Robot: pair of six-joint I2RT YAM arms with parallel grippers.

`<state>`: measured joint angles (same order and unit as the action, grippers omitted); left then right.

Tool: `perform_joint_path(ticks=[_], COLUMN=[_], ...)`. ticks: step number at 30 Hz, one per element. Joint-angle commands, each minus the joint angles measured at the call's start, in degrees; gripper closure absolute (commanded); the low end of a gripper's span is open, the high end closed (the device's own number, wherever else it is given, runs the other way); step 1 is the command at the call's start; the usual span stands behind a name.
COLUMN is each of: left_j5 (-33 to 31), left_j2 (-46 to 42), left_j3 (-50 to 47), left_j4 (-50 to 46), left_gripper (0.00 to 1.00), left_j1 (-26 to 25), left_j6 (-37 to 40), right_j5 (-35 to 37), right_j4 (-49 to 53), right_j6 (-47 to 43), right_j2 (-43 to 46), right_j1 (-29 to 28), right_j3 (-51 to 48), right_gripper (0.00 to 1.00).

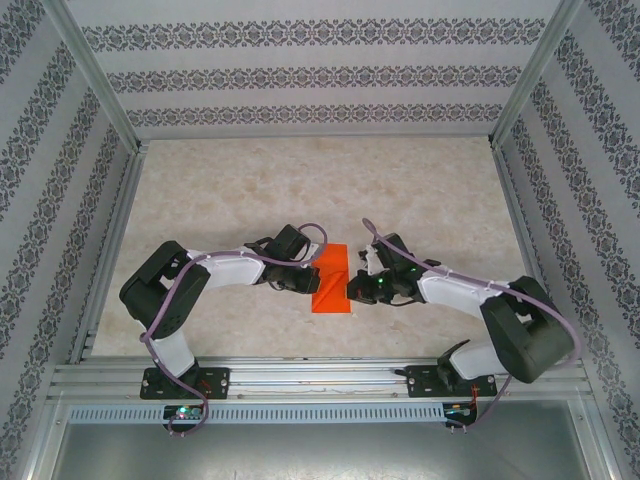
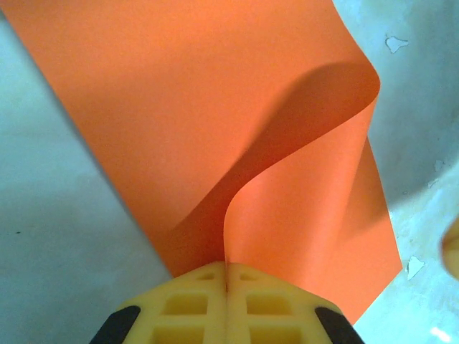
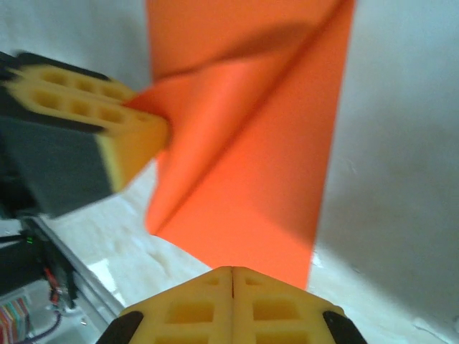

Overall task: Fold a paper plane with a square sheet of paper (fold left side to right side)
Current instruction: Fold the triangle a second time at the center of the table.

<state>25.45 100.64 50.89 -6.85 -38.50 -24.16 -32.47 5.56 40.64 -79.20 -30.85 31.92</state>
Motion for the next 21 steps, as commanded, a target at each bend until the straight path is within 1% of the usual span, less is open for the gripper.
perform_joint_path(ticks=[1,4,10,21], left_j5=[-0.8,-0.8,-0.8,-0.9], left_j2=[1.6,1.6,1.7,2.0], left_j3=[0.0,0.0,0.2,0.3], left_j4=[-1.9,-1.9,-2.2,-2.5], left_gripper=[1.0,1.0,1.0,1.0], left_j1=[0.7,0.7,0.7,0.7], left_j6=[1.8,1.8,1.9,1.9], right_j5=[-1.6,-0.8,1.2,1.5], right_j4=[-6.1,-11.2,-16.0,-17.0], right_j6=[3.9,6.8,8.8,8.2], right_j2=[0.8,-1.7,-7.3,-12.9], right_j1=[-0.3,-2.2,-4.7,-5.8], right_j3=[-0.1,0.4,3.1,5.3], right_gripper=[1.0,1.0,1.0,1.0])
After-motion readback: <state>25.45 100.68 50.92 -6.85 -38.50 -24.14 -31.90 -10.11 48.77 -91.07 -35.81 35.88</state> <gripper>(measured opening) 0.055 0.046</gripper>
